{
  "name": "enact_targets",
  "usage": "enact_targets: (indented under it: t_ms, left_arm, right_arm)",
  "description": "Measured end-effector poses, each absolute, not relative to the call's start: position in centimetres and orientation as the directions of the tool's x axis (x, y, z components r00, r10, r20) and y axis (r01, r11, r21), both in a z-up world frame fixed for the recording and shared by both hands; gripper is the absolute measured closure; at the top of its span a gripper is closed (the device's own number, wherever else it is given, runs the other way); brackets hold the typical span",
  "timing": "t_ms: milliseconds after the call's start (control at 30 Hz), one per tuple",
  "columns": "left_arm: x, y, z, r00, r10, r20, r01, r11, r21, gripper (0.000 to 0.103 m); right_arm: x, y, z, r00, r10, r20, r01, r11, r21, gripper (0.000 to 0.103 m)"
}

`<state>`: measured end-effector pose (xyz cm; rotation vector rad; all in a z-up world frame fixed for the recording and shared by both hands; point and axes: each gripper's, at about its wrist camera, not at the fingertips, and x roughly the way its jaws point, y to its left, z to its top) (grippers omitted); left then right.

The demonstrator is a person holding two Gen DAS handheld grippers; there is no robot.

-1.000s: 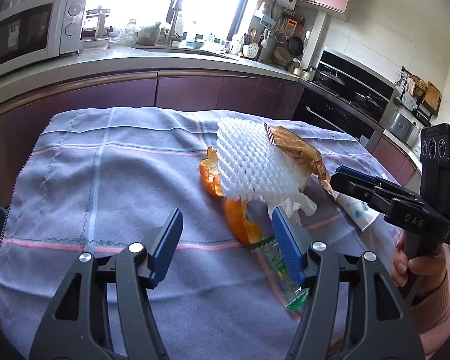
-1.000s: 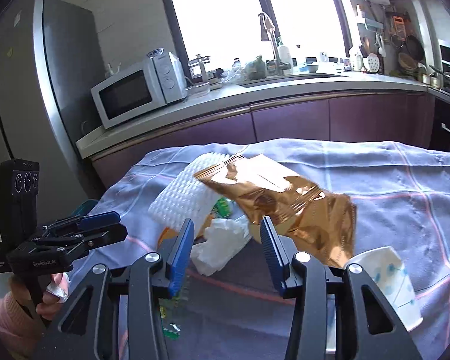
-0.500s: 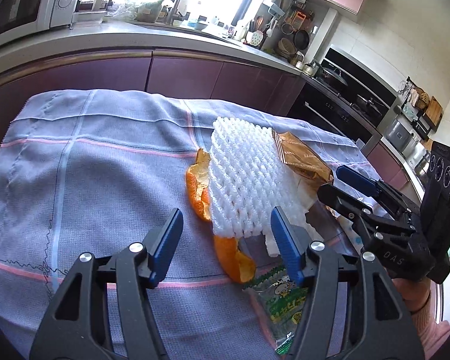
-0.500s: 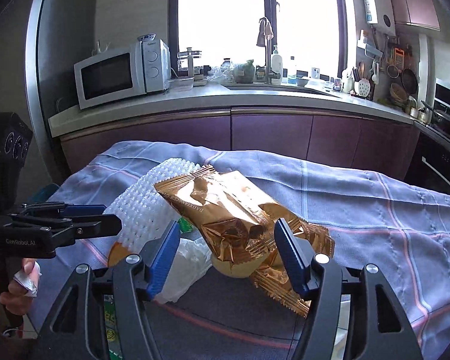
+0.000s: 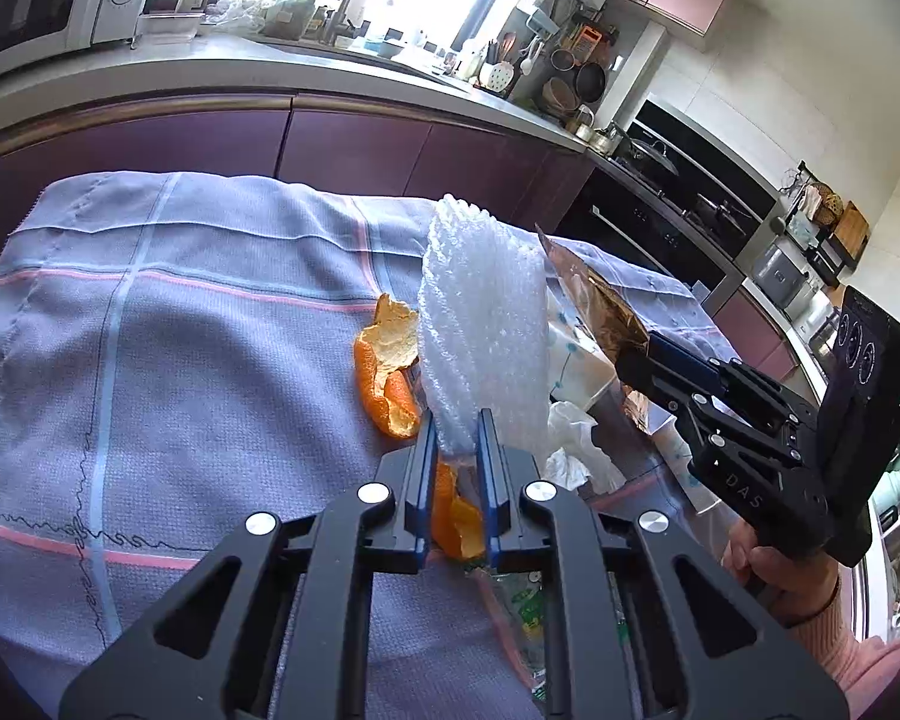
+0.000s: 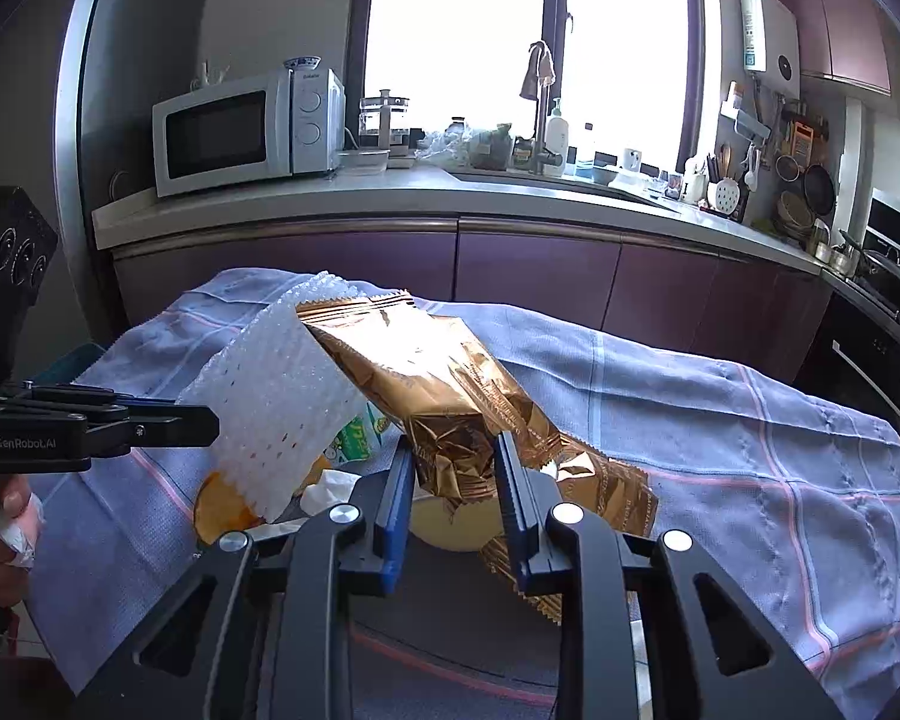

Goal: Collect trash
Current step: 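Grasp the second foam net with the left tool while the right tool grasps the gold foil bag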

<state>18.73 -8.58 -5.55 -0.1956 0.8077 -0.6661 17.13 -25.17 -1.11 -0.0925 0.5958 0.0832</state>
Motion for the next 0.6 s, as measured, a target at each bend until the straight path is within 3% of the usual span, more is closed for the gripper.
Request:
enact_targets:
  t_ms: [600]
  left_arm:
    - [12.4,1.7,0.2,0.68,-0.537,-0.499,0.396,0.842,-0.367,0.09]
  right_arm:
    - [16.0,-18.4,2.1,0.801,0.305,-0.515,-0.339,0.94,0.029,0.078]
